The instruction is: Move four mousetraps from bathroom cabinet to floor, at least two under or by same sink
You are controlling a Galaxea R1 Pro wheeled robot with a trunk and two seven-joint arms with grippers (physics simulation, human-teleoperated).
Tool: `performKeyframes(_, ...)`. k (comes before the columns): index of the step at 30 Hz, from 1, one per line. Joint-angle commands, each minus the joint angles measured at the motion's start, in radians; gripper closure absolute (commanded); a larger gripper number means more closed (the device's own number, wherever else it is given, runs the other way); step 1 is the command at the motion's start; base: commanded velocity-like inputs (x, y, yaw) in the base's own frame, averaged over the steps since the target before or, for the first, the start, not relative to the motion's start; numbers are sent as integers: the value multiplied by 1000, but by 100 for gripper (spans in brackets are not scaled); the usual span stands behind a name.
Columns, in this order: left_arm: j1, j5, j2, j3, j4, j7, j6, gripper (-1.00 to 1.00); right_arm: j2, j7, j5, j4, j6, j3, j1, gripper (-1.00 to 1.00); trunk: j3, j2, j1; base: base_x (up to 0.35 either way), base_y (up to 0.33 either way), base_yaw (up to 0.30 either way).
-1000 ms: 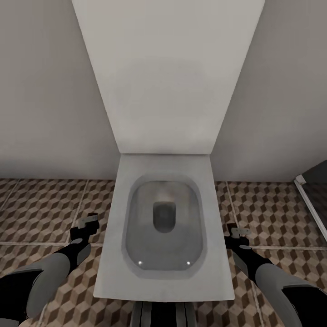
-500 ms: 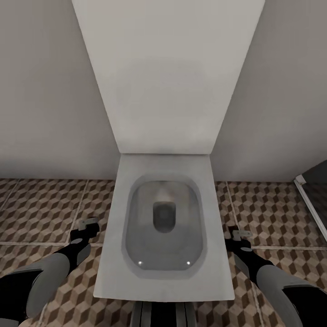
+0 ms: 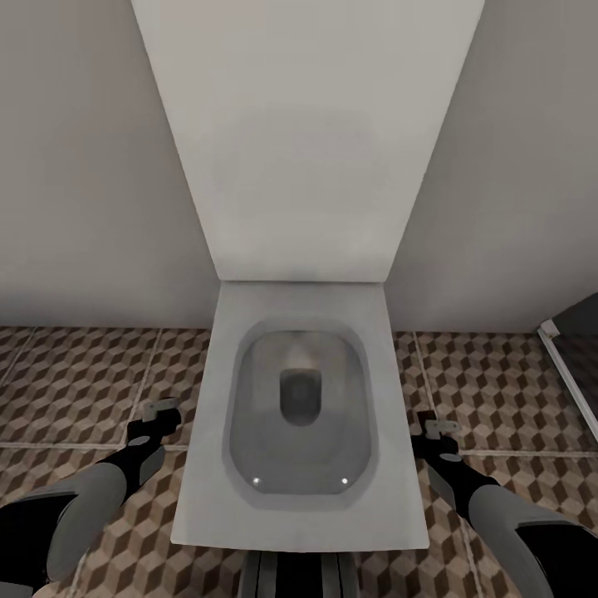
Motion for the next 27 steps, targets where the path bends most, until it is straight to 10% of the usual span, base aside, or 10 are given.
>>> performKeyframes(1,-1,4,0,6,1,-2,-5,100,0,-2,-11,1,-6,9,0,100,-1,0,0,0,0,0)
performKeyframes(27,-1,4,-5,6,5,-2,-4,100,2,-3,-10,4,-8,10,0,100,-1,0,0,0,0,0)
